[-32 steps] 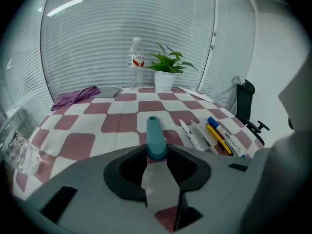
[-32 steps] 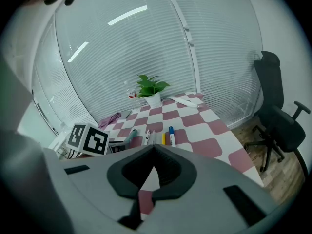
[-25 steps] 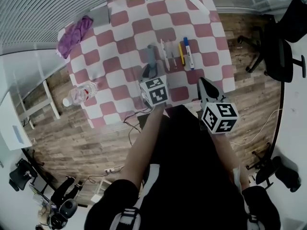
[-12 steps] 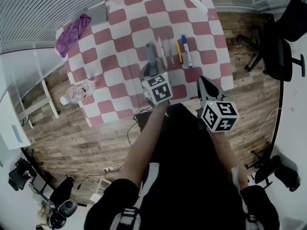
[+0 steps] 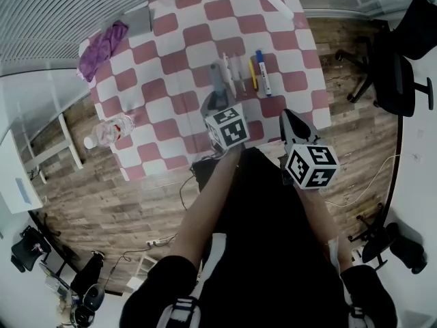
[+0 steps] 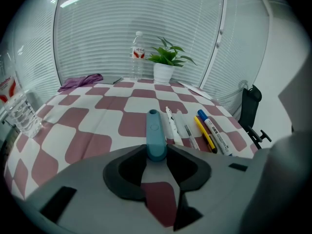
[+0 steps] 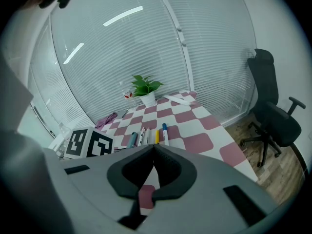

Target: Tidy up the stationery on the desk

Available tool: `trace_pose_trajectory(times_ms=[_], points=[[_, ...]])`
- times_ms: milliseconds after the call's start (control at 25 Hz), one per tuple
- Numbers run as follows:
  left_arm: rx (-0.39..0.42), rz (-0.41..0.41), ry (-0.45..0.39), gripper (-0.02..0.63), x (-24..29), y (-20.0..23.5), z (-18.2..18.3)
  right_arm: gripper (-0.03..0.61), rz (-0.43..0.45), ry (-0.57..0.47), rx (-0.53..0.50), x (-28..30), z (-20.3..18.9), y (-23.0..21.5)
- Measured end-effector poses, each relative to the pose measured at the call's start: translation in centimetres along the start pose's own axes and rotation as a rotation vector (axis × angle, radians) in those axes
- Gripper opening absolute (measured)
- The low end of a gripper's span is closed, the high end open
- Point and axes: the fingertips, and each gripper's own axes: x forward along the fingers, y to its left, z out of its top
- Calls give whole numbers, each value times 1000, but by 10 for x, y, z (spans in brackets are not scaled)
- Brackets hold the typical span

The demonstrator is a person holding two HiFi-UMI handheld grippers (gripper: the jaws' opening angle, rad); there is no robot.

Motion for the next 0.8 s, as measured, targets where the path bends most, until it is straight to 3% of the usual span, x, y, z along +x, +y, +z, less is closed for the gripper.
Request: trace_pose_trajectory(times_ms=[480,800], points=[[-13,-39,29,181,-14,-3,-4,21,23,-31,6,-3,11,3],[51,-81,-18,179,-48,2,13,21,50,-75,-10,-6,22,17]])
